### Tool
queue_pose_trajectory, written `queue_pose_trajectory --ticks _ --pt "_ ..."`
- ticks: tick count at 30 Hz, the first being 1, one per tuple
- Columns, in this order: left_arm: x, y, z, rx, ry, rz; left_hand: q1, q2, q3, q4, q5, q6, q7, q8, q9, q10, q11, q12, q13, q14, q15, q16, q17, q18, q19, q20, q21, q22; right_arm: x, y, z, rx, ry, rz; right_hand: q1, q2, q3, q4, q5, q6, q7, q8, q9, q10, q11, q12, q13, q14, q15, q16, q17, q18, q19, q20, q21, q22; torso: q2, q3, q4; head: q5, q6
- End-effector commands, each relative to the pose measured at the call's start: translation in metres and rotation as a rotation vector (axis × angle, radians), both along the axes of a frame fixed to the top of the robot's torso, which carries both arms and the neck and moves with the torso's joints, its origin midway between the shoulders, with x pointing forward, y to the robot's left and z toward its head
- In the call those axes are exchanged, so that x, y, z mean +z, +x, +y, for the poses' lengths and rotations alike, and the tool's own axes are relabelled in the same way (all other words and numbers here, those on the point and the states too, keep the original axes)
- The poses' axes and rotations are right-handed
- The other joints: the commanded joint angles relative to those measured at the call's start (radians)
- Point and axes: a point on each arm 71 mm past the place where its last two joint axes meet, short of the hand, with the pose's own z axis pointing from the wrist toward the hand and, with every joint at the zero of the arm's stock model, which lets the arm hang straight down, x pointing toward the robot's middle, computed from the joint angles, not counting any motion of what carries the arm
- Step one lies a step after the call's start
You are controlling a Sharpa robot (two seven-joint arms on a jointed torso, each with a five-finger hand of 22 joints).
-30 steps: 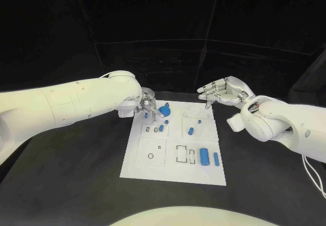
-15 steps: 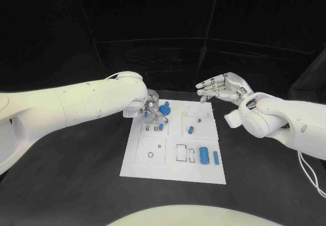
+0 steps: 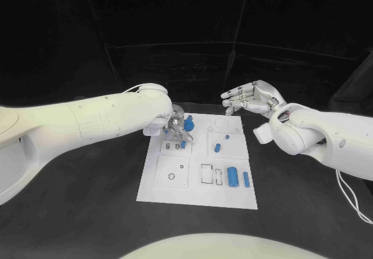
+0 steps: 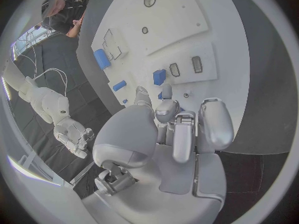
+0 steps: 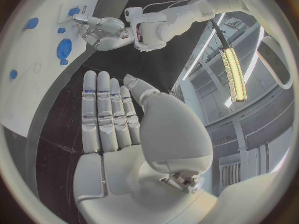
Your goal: Assemble the parts on the task board
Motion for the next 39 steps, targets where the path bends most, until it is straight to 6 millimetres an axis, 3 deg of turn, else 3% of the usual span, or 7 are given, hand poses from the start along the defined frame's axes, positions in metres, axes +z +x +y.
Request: queue_pose_trajectory --ticks 1,22,30,39 --pt "-0.0025 -0.0015 -0.0008 -0.013 0.029 0.018 -0.007 -0.007 -0.004 0.006 -0.001 -0.007 -0.001 0.007 0.003 -0.005 0.003 0.0 0.002 0.106 -0.004 0.006 0.263 -0.017 0.003 0.001 0.006 0.001 0.0021 0.0007 0.001 -0.001 0.009 -0.009 -0.001 0.004 -0.002 -0.004 0.007 0.003 0.005 -0.006 -0.001 0.005 0.002 -0.005 -0.002 0.008 0.001 -0.007 -0.003 0.012 0.007 0.001 -0.006 -0.002 0.001 0.0001 0.0014 -0.002 -0.002" --pt "-0.0087 -0.0047 -0.0034 -0.026 0.044 0.046 0.026 0.0 0.028 -0.016 -0.001 -0.02 -0.001 0.028 0.022 -0.006 0.003 0.002 0.007 0.106 -0.003 0.006 0.263 -0.017 0.001 0.003 0.007 0.003 0.001 0.0027 0.0029 -0.003 0.005 -0.002 -0.005 0.005 -0.004 -0.003 0.014 0.003 0.006 -0.008 -0.001 0.005 0.003 -0.008 -0.008 0.012 0.002 -0.015 -0.009 0.011 0.01 0.002 -0.011 -0.005 0.0 0.0006 0.0022 0.0 -0.006" --pt "-0.009 -0.0053 -0.0036 -0.032 0.042 0.05 0.078 0.018 0.086 -0.056 -0.001 -0.031 -0.002 0.048 0.041 -0.005 0.002 0.002 0.013 0.106 -0.004 0.006 0.263 -0.017 0.001 0.002 0.008 0.007 0.0007 0.0032 0.0033 -0.003 0.004 0.0 -0.008 0.006 -0.005 -0.002 0.018 0.002 0.007 -0.009 -0.001 0.005 0.004 -0.009 -0.011 0.014 0.003 -0.019 -0.012 0.011 0.01 0.002 -0.014 -0.008 0.0 0.0009 0.0003 0.0 -0.007" --pt "-0.0091 -0.0062 -0.0071 -0.042 0.033 0.05 0.098 0.025 0.12 -0.077 0.0 -0.038 -0.002 0.056 0.049 -0.005 0.001 0.001 0.015 0.106 -0.005 0.006 0.263 -0.018 0.001 0.002 0.01 0.01 0.0004 0.004 0.0046 0.0 0.003 0.001 -0.009 0.007 -0.005 -0.002 0.021 0.001 0.007 -0.01 -0.001 0.005 0.004 -0.009 -0.012 0.016 0.003 -0.022 -0.014 0.011 0.011 0.003 -0.016 -0.009 0.0 0.0008 0.0013 -0.002 -0.009"
